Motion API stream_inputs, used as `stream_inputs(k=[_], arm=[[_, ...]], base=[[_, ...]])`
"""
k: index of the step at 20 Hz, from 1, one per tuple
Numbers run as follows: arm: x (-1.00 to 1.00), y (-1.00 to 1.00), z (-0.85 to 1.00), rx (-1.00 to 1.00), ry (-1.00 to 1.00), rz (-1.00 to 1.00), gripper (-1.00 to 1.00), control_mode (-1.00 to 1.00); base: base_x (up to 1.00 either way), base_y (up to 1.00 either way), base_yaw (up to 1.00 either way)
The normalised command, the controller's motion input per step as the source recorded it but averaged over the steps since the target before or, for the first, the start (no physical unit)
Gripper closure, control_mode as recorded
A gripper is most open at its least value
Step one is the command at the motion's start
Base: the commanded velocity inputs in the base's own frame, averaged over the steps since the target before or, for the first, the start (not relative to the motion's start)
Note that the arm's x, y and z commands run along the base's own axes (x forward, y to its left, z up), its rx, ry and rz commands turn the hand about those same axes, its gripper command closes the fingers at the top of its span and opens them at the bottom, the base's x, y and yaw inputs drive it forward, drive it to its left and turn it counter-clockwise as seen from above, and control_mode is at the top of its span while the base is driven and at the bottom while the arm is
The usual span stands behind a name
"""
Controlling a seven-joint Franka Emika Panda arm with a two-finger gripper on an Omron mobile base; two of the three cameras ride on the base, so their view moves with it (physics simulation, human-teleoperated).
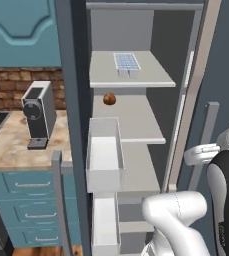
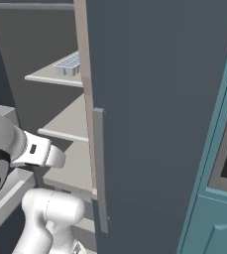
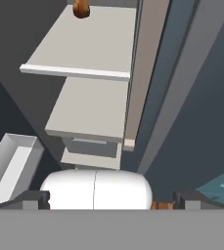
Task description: Open the freezer door, pick up the ice cube tray from the freezer, and place it on the dining counter.
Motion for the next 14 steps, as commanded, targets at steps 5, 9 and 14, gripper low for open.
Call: stream_inputs(k=[5,9,14], arm=[[0.00,0.00,0.00,0.00,0.00,0.00,-1.00,1.00],[0.00,0.00,0.00,0.00,0.00,0.00,-1.00,1.00],[0.00,0.00,0.00,0.00,0.00,0.00,-1.00,1.00]], base=[[0.21,0.25,0.00],[0.34,0.21,0.00],[0.37,0.23,0.00]])
